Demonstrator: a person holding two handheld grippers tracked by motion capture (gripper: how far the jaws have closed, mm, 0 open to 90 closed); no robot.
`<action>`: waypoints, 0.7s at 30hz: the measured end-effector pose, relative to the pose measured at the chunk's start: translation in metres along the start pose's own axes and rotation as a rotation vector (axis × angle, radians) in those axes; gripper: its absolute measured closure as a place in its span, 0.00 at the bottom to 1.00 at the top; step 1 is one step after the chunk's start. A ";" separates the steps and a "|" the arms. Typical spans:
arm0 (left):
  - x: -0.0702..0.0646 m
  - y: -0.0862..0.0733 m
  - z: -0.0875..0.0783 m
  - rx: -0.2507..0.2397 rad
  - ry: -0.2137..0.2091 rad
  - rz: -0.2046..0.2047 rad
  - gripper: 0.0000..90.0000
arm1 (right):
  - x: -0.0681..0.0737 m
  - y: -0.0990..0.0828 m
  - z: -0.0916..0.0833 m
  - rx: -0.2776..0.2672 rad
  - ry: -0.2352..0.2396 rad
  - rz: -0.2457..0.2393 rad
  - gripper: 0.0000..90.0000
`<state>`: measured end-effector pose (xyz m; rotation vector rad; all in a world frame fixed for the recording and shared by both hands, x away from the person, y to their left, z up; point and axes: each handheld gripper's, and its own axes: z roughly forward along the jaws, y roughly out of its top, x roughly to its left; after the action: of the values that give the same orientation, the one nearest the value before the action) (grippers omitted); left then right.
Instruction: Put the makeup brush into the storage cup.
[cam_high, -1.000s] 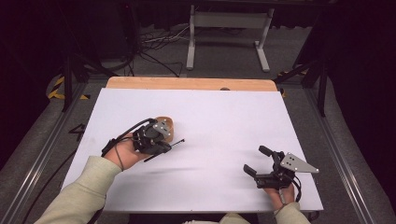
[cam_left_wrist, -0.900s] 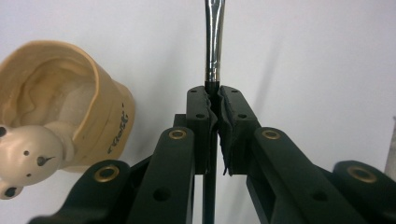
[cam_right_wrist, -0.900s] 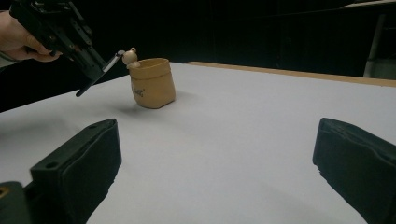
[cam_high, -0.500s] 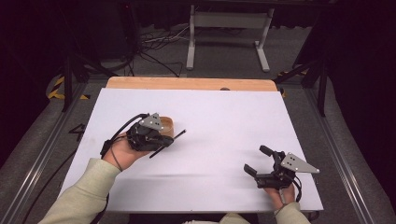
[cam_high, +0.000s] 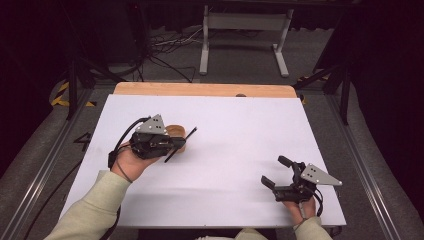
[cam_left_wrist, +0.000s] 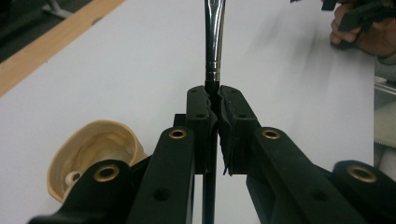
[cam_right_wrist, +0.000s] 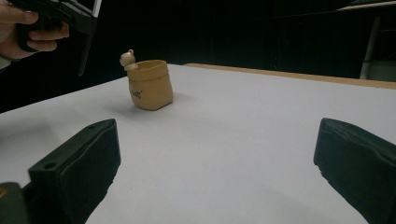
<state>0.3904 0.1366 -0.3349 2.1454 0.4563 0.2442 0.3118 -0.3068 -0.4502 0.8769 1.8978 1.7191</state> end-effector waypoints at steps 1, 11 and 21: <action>0.000 0.001 -0.001 -0.013 0.004 -0.003 0.92 | 0.000 0.000 0.000 0.000 -0.001 -0.001 0.01; 0.002 0.005 -0.003 -0.102 0.019 -0.021 0.92 | 0.000 0.000 0.000 0.002 0.000 0.000 0.01; 0.008 0.002 -0.006 -0.194 0.073 -0.064 0.92 | 0.000 0.000 0.000 0.001 0.003 0.005 0.01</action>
<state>0.3965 0.1435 -0.3298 1.9342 0.5209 0.3180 0.3122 -0.3070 -0.4507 0.8808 1.9004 1.7233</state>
